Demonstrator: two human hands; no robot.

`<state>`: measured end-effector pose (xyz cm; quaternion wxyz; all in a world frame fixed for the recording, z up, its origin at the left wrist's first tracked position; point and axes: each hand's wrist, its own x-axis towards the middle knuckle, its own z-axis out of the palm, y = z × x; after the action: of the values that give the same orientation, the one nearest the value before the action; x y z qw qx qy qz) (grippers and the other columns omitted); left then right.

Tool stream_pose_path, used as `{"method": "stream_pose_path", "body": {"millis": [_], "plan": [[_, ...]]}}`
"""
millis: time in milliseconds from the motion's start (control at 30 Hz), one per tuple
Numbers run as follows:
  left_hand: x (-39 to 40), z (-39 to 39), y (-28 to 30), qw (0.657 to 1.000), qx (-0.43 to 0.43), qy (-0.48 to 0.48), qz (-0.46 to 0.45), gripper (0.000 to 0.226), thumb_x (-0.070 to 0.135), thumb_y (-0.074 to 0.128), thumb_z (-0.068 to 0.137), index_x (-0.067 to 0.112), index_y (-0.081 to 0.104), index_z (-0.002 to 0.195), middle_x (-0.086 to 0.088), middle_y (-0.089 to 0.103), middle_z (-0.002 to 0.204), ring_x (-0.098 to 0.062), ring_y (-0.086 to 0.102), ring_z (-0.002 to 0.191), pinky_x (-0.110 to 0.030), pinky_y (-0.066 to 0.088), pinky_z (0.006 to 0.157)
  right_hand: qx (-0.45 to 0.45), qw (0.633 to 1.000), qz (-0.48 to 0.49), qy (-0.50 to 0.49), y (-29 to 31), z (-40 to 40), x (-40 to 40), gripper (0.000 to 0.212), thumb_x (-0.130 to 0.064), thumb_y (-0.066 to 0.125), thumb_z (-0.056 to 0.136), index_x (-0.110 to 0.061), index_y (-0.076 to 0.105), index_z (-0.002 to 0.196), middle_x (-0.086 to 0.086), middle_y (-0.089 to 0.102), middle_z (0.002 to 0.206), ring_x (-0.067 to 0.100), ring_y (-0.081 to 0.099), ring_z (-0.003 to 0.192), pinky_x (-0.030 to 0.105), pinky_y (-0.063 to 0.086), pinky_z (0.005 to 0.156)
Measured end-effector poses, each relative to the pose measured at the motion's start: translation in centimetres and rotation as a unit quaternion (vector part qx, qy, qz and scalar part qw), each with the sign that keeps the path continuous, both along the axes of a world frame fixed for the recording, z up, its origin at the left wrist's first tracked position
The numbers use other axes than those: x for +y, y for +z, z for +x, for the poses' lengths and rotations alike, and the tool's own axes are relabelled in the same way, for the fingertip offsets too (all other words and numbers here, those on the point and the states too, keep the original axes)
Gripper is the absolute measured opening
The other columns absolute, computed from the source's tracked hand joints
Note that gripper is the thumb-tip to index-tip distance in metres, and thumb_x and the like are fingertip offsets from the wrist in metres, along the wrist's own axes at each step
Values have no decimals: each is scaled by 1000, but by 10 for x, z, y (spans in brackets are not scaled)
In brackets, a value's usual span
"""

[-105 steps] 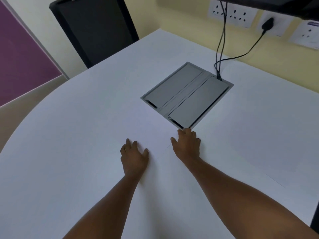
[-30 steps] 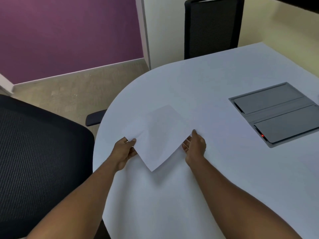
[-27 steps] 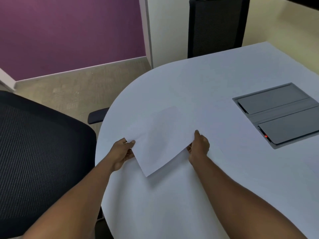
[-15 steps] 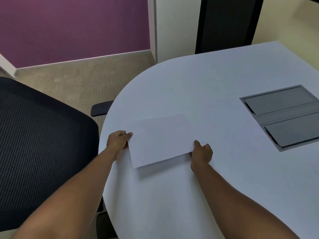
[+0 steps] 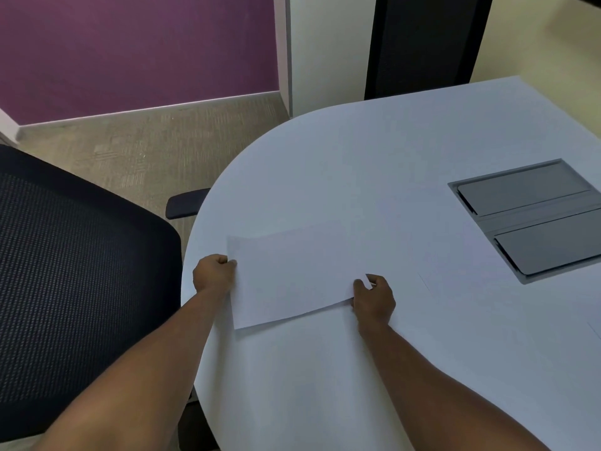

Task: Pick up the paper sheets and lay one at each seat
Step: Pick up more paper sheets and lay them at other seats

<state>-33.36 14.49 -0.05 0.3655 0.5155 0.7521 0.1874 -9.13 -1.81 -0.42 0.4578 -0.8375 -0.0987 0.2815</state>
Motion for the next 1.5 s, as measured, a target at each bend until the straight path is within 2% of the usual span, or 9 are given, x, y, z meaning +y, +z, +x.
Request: {"method": "stream_pose_path", "body": {"millis": [100, 233, 467, 667, 867, 967, 1133, 1267, 1500], "plan": [[-2, -1, 0, 1000, 27, -11, -3, 15, 19, 64, 84, 8, 71, 77, -8, 67, 76, -28, 59, 69, -30, 42, 61, -61, 997, -32, 47, -2, 1, -5, 20, -17, 64, 88, -11, 63, 107, 6, 68, 104, 25, 63, 97, 27, 43, 80], [-3, -6, -3, 999, 50, -19, -6, 14, 19, 64, 82, 7, 69, 79, -9, 68, 77, -25, 57, 65, -27, 38, 54, -113, 985, -66, 112, -4, 4, -13, 32, -18, 64, 90, -6, 62, 119, 14, 68, 118, 28, 63, 111, 32, 46, 91], [-6, -5, -3, 997, 69, -31, -1, 12, 21, 64, 79, 9, 65, 82, -5, 66, 80, -24, 55, 70, -25, 34, 51, -160, 966, -103, 174, -8, 5, -18, 35, -22, 65, 88, -8, 59, 120, 13, 63, 114, 27, 62, 103, 32, 44, 85], [-9, -11, -9, 995, 97, -40, 0, 34, 27, 68, 84, 12, 62, 115, -3, 65, 106, -24, 56, 86, -31, 41, 68, -174, 960, -120, 181, -12, 6, -20, 38, -28, 65, 88, -11, 58, 121, 12, 57, 115, 28, 63, 96, 30, 42, 79], [-14, -17, -4, 994, 97, -50, 16, 39, 27, 67, 86, 9, 61, 119, -9, 65, 117, -27, 59, 97, -33, 40, 71, -197, 958, -109, 177, -2, -5, -29, 39, -34, 63, 89, -16, 57, 122, 8, 56, 117, 27, 65, 91, 31, 45, 78], [-24, -17, 6, 994, 93, -58, 31, 40, 27, 66, 88, 8, 60, 123, -12, 63, 122, -32, 60, 110, -34, 42, 75, -250, 937, -103, 221, 14, -14, -30, 36, -36, 59, 90, -19, 56, 122, 5, 55, 120, 27, 66, 93, 35, 50, 79], [-51, -12, 36, 987, 96, -92, 88, 38, 27, 64, 91, 7, 60, 124, -14, 63, 122, -32, 61, 109, -39, 50, 83, -352, 891, -78, 275, 49, -30, -26, 35, -31, 55, 91, -17, 58, 123, 7, 56, 123, 26, 56, 112, 37, 51, 79], [-83, -11, 68, 981, 69, -121, 136, 36, 28, 61, 93, 9, 61, 124, -13, 64, 121, -30, 61, 110, -38, 51, 86, -418, 854, -58, 304, 79, -49, -37, 37, -27, 55, 90, -13, 61, 123, 9, 59, 122, 30, 55, 110, 39, 52, 80], [-135, -31, 127, 930, 62, -270, 243, 34, 28, 58, 94, 9, 64, 123, -9, 66, 117, -23, 57, 110, -27, 43, 83, -447, 837, -46, 313, 127, -86, -75, 41, -29, 53, 91, -14, 58, 129, 10, 56, 132, 31, 50, 121, 43, 46, 90]]}}
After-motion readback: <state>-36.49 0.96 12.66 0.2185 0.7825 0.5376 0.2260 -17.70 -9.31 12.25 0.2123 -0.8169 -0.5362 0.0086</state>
